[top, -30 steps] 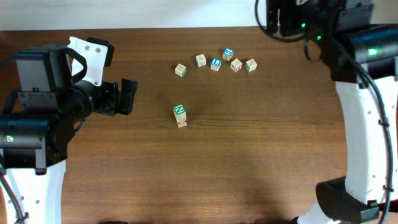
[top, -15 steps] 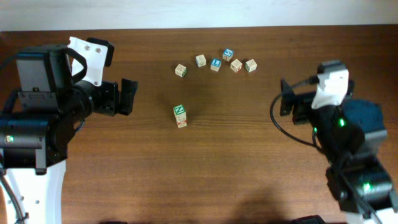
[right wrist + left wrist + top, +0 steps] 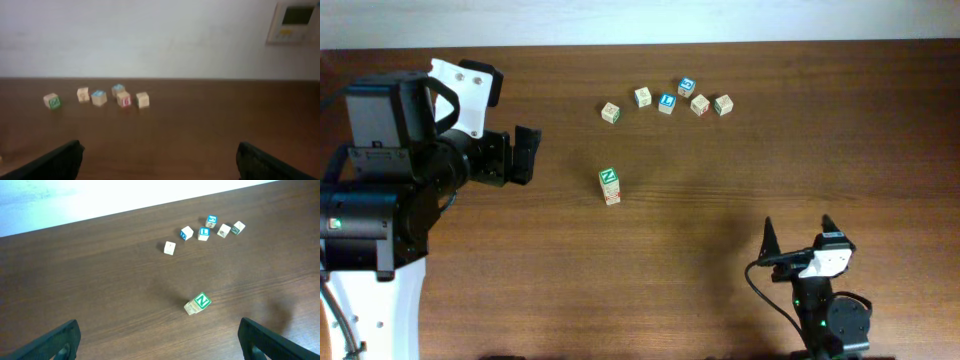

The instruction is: Rotate 4 blocks

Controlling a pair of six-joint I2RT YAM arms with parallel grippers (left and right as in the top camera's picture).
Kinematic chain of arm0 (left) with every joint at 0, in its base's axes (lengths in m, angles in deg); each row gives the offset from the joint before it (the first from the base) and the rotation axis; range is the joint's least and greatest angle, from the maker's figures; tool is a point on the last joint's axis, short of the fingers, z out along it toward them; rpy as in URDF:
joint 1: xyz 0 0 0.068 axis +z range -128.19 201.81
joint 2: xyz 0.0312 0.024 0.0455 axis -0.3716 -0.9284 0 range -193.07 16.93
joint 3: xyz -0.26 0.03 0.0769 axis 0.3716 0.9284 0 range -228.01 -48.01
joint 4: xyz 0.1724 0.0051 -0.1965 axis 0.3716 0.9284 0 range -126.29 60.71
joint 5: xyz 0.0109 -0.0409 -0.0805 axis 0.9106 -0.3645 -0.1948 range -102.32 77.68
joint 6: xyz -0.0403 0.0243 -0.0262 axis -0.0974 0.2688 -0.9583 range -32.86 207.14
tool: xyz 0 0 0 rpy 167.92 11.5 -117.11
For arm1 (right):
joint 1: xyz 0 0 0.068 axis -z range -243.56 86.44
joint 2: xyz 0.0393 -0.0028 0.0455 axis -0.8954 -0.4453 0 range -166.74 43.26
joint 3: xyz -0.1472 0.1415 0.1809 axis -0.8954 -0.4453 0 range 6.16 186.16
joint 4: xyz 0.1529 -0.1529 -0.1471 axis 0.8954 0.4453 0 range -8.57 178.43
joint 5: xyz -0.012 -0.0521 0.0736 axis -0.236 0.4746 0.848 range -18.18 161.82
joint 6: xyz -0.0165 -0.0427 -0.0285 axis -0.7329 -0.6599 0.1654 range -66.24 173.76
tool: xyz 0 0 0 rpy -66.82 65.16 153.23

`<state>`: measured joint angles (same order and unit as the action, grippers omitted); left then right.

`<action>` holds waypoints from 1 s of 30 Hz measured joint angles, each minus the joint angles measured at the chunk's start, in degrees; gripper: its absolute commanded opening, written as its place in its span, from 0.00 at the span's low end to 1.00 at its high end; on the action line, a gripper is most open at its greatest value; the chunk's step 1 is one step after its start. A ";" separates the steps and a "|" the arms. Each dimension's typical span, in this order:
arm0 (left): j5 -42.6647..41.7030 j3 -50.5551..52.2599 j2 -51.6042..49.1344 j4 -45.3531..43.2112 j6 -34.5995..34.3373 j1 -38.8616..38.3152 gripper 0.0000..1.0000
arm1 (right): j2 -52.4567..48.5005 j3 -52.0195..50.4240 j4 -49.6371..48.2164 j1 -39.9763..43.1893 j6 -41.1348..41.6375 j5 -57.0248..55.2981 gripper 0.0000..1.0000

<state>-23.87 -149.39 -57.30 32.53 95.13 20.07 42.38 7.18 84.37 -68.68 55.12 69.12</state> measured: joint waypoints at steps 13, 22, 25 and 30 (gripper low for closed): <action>0.00 0.00 0.00 -0.02 0.00 0.00 0.99 | 0.04 -0.15 1.49 0.00 0.17 0.85 0.98; 1.81 3.52 2.08 -3.04 0.02 0.00 0.99 | 0.04 -0.15 1.49 0.00 0.20 0.90 0.98; 4.00 23.96 13.62 -25.18 3.21 0.00 0.99 | 0.07 -0.17 1.38 0.00 0.17 1.09 0.98; 3.17 66.16 39.56 -64.30 7.15 5.42 0.99 | 0.17 -0.17 1.40 0.02 0.20 1.27 0.98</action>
<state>-20.70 -83.23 -17.74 -31.78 102.27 25.50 42.55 7.00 85.77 -68.66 55.32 70.39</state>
